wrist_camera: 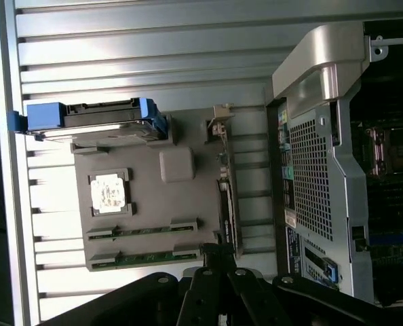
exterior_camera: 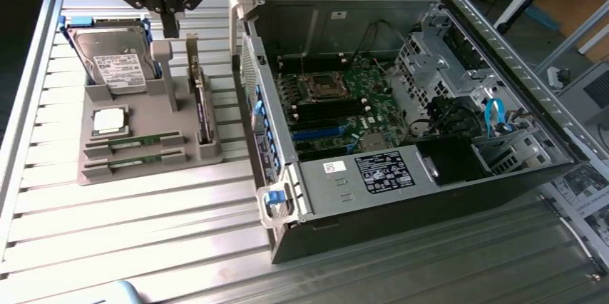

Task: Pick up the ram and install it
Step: 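Reach for the ram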

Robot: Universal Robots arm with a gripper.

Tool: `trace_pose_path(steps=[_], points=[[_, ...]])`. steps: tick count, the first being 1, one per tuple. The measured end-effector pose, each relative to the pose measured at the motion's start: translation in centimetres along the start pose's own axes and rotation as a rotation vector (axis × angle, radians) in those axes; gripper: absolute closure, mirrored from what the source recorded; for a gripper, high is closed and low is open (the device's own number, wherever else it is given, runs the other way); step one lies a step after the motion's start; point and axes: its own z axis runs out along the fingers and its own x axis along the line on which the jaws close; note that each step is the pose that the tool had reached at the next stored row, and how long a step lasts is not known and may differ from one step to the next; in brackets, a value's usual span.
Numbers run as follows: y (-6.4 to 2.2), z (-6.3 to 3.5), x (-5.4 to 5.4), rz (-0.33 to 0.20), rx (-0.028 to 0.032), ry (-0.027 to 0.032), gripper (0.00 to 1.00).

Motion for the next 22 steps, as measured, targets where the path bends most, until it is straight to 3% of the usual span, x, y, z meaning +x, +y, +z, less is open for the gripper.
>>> trace_pose_path(steps=[22], points=[[-0.15,-0.06,2.6,0.000,0.0000,0.0000,0.89]])
